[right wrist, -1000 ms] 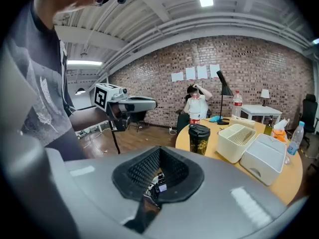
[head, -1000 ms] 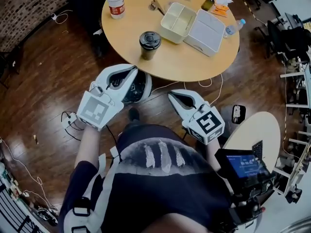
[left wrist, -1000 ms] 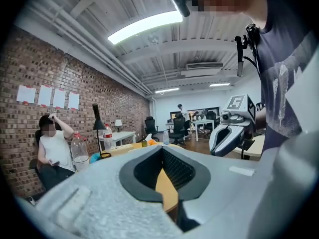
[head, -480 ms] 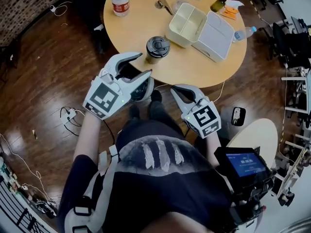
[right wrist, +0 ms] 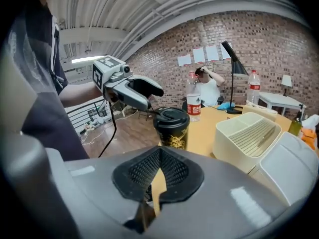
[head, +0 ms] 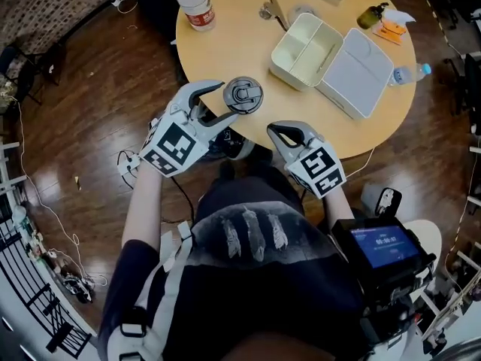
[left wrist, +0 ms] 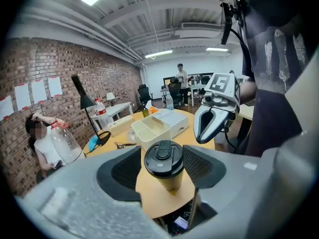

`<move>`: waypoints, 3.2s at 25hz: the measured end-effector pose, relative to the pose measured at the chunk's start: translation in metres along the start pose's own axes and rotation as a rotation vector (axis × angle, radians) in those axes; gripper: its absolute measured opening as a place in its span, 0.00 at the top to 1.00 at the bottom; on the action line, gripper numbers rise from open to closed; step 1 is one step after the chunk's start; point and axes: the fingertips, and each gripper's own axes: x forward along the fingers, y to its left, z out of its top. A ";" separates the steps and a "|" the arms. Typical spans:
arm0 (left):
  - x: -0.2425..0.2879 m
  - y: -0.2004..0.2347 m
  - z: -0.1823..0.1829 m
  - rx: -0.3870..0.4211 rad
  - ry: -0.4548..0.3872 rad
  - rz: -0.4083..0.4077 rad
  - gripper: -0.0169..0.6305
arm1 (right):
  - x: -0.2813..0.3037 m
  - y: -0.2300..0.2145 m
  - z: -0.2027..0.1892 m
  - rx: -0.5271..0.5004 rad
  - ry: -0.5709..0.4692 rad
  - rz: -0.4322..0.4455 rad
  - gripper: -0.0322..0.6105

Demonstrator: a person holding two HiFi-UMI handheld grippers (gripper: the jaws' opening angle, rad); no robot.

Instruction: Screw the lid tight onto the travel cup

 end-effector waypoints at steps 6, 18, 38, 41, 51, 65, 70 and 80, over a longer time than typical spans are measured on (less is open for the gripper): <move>0.028 0.004 -0.015 -0.065 0.095 0.001 0.55 | 0.020 -0.036 -0.025 -0.057 0.056 0.089 0.94; 0.020 -0.004 -0.023 -0.232 0.083 -0.023 0.56 | 0.056 -0.015 -0.019 -0.123 0.078 0.230 0.94; 0.014 -0.012 -0.025 -0.184 -0.056 -0.198 0.56 | 0.070 -0.024 -0.021 -0.055 0.126 0.038 0.94; 0.016 -0.009 -0.022 -0.187 -0.071 -0.199 0.56 | 0.069 -0.027 -0.017 -0.047 0.131 0.023 0.94; 0.019 -0.002 -0.022 -0.193 -0.136 -0.184 0.56 | 0.068 -0.031 -0.018 -0.037 0.140 0.004 0.94; 0.013 -0.002 -0.024 -0.210 -0.148 -0.137 0.56 | 0.069 -0.032 -0.017 -0.018 0.139 -0.019 0.94; 0.008 0.008 -0.027 -0.228 -0.148 -0.146 0.56 | 0.070 -0.032 -0.020 -0.028 0.148 -0.020 0.94; 0.012 -0.010 -0.027 -0.229 -0.122 -0.184 0.56 | 0.070 -0.031 -0.018 -0.007 0.145 -0.021 0.94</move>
